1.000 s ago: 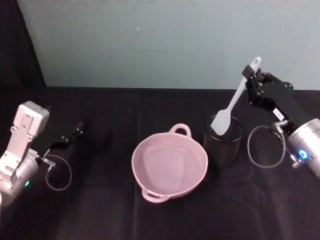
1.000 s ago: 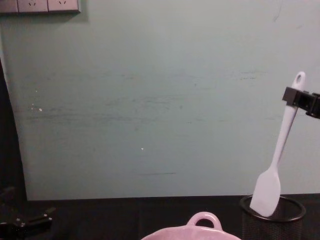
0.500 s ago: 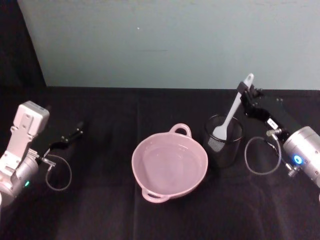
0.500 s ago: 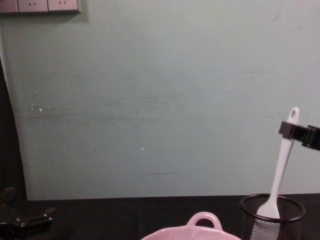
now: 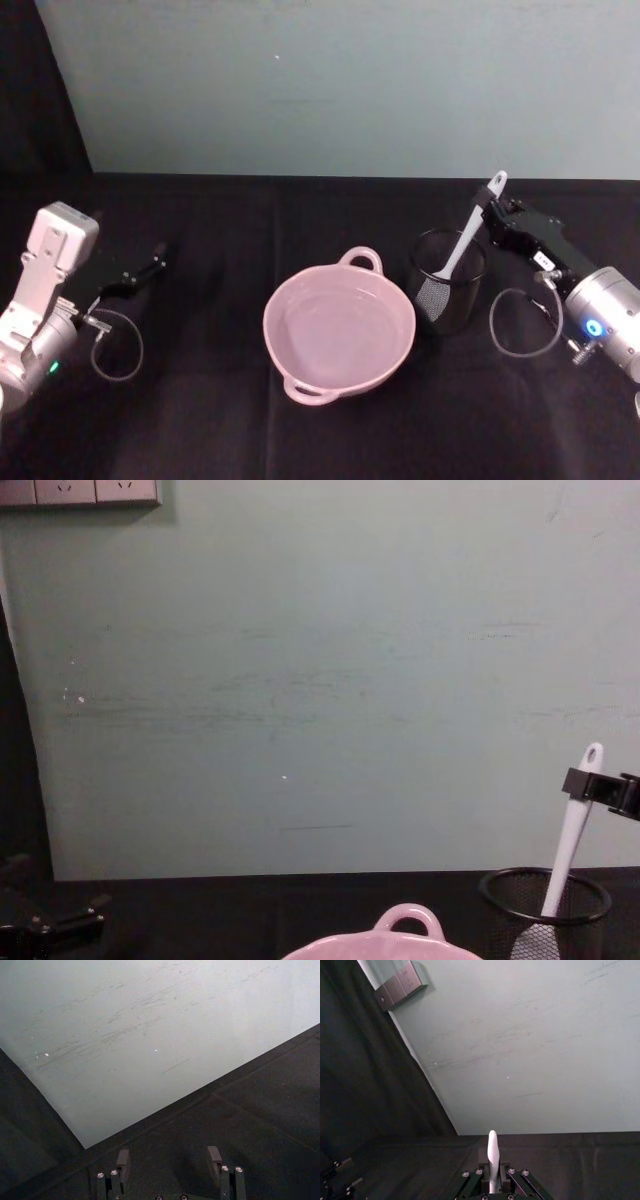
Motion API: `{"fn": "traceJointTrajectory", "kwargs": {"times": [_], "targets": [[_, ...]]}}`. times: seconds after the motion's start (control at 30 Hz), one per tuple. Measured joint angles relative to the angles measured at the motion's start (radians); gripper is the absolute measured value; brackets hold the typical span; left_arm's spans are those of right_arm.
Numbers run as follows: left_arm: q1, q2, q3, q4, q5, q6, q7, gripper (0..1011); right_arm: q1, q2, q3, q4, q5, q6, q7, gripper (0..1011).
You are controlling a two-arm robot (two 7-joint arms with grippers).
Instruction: Use the one hand to pick up the spoon and stir the clear water in the bowl.
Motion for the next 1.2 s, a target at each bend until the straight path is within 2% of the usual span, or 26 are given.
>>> {"fn": "traceJointTrajectory", "kwargs": {"times": [0.2, 0.33, 0.4, 0.47, 0.53, 0.6, 0.63, 0.67, 0.73, 0.83, 0.87, 1.03, 1.2], "targets": [[0.000, 0.000, 0.000, 0.000, 0.000, 0.000, 0.000, 1005, 0.005, 0.004, -0.010, 0.017, 0.024, -0.012, 0.000, 133], [0.000, 0.000, 0.000, 0.000, 0.000, 0.000, 0.000, 1005, 0.008, 0.002, -0.010, 0.031, 0.041, -0.017, 0.001, 226], [0.000, 0.000, 0.000, 0.000, 0.000, 0.000, 0.000, 1005, 0.010, 0.002, -0.011, 0.040, 0.050, -0.020, 0.001, 332], [0.000, 0.000, 0.000, 0.000, 0.000, 0.000, 0.000, 1005, 0.011, 0.003, -0.012, 0.046, 0.057, -0.023, 0.000, 367], [0.000, 0.000, 0.000, 0.000, 0.000, 0.000, 0.000, 1005, 0.011, 0.005, -0.013, 0.051, 0.063, -0.027, -0.001, 451], [0.000, 0.000, 0.000, 0.000, 0.000, 0.000, 0.000, 1005, 0.011, 0.007, -0.014, 0.054, 0.065, -0.030, -0.002, 491], [0.000, 0.000, 0.000, 0.000, 0.000, 0.000, 0.000, 1005, 0.011, 0.008, -0.014, 0.055, 0.065, -0.031, -0.002, 554], [0.000, 0.000, 0.000, 0.000, 0.000, 0.000, 0.000, 1005, 0.010, 0.009, -0.014, 0.057, 0.067, -0.034, -0.004, 554], [0.000, 0.000, 0.000, 0.000, 0.000, 0.000, 0.000, 1005, 0.009, 0.013, -0.015, 0.059, 0.067, -0.036, -0.007, 656], [0.000, 0.000, 0.000, 0.000, 0.000, 0.000, 0.000, 1005, 0.009, 0.019, -0.019, 0.065, 0.065, -0.037, -0.009, 712], [0.000, 0.000, 0.000, 0.000, 0.000, 0.000, 0.000, 1005, 0.009, 0.020, -0.019, 0.068, 0.065, -0.037, -0.009, 765], [0.000, 0.000, 0.000, 0.000, 0.000, 0.000, 0.000, 1005, 0.008, 0.027, -0.021, 0.083, 0.059, -0.041, -0.013, 916], [0.000, 0.000, 0.000, 0.000, 0.000, 0.000, 0.000, 1005, -0.004, 0.055, -0.030, 0.070, 0.019, -0.040, -0.021, 1002]]}}
